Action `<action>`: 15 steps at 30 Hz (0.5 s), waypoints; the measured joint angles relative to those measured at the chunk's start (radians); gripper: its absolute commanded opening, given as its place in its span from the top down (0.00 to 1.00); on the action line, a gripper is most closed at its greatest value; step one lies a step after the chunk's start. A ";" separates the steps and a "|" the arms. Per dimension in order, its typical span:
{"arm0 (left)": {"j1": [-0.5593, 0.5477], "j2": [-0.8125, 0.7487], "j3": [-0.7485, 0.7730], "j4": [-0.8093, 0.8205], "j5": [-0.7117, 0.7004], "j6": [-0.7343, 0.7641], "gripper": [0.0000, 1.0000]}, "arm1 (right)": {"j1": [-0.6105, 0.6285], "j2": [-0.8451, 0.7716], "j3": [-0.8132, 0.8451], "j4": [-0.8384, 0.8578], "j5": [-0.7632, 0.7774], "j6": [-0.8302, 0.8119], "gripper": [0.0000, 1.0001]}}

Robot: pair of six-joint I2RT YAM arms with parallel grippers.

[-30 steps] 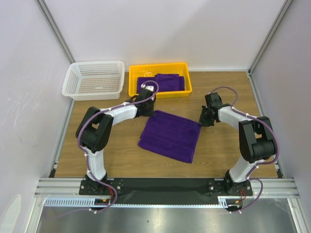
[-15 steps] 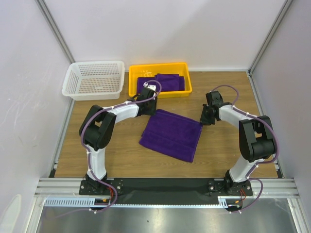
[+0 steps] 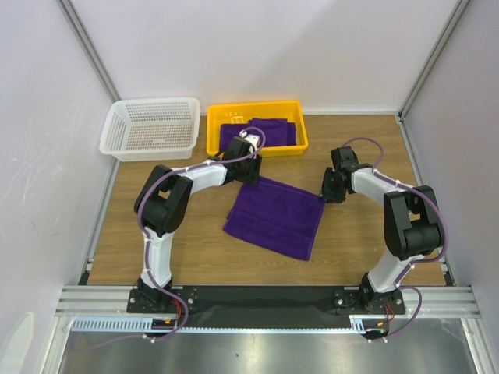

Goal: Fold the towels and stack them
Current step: Fold the towel

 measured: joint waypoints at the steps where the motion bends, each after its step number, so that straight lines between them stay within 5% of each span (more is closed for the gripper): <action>1: 0.000 0.006 0.009 -0.001 0.002 0.002 0.49 | 0.000 0.000 0.000 0.000 -0.001 0.000 0.63; 6: 0.002 0.024 0.023 0.010 0.004 0.011 0.72 | -0.001 0.000 -0.002 0.004 -0.009 0.000 0.62; 15: 0.003 0.025 0.016 0.025 0.005 0.012 0.76 | -0.002 0.010 -0.024 0.029 -0.034 0.008 0.62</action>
